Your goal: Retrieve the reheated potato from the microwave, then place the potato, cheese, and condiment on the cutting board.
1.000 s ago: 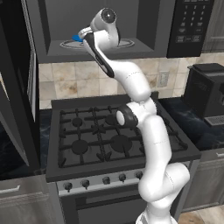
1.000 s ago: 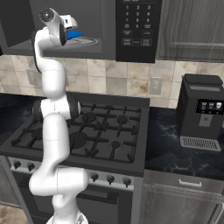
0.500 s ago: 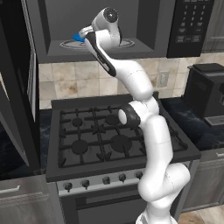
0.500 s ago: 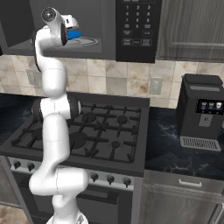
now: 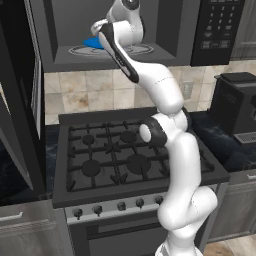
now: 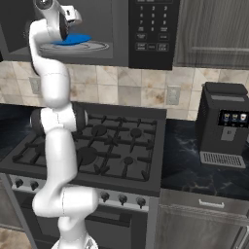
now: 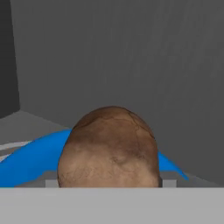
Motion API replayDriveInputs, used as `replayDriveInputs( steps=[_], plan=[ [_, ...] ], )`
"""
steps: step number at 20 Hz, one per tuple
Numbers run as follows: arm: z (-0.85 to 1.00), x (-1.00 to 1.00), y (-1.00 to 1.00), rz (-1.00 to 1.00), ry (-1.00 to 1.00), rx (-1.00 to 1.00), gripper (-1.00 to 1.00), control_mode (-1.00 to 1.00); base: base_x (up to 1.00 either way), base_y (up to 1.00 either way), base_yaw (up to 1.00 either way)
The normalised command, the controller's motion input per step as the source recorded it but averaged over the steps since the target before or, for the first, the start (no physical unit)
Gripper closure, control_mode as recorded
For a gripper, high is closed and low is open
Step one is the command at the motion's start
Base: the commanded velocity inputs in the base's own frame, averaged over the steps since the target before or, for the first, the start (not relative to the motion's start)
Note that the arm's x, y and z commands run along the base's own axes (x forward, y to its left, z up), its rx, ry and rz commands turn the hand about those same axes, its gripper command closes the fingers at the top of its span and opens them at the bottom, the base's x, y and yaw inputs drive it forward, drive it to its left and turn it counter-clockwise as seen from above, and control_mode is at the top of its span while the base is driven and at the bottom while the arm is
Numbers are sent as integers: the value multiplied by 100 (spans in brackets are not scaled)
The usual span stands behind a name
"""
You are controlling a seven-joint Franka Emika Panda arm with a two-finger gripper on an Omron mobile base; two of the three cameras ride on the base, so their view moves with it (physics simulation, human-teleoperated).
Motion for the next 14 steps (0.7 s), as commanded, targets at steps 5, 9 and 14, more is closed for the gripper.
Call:
replayDriveInputs(
  steps=[5, 9, 14],
  plan=[
    [-4, -79, -1, 0, -6, 0, 100, -100, 0, 0, 0],
    [-40, -91, -12, 0, -15, -3, 100, -100, 0, 0, 0],
    [-45, -93, -14, 0, -18, -3, 100, -100, 0, 0, 0]
  ],
)
